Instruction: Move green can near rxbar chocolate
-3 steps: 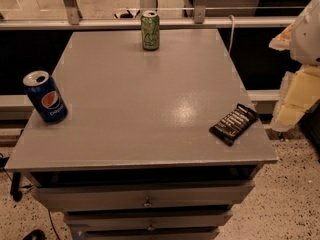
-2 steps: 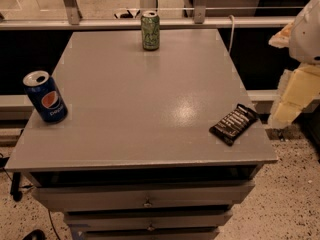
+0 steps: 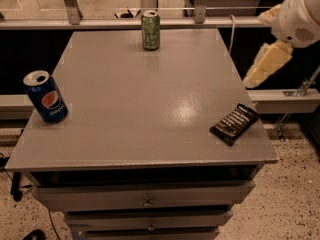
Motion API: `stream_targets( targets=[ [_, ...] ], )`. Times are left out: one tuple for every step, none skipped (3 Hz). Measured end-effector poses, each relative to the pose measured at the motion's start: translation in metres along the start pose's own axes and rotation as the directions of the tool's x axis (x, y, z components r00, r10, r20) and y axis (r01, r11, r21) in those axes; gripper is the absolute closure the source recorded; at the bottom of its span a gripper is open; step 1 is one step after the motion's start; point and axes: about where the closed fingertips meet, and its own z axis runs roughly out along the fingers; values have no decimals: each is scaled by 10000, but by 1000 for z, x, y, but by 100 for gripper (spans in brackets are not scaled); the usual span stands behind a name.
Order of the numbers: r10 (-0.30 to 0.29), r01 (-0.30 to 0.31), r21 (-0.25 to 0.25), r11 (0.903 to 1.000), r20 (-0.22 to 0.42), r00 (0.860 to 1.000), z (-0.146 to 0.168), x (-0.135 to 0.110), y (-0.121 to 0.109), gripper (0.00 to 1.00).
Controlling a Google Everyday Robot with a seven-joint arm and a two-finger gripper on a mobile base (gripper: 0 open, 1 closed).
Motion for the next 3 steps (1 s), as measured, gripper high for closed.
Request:
stream_targets(
  targets=[
    [302, -452, 816, 9956, 1759, 9839, 39, -14, -67, 0],
    [774, -1219, 1029, 9872, 3589, 9302, 77, -39, -119, 0],
    [1214, -1730, 638, 9829, 4823, 8675, 113, -74, -142, 0]
  ],
)
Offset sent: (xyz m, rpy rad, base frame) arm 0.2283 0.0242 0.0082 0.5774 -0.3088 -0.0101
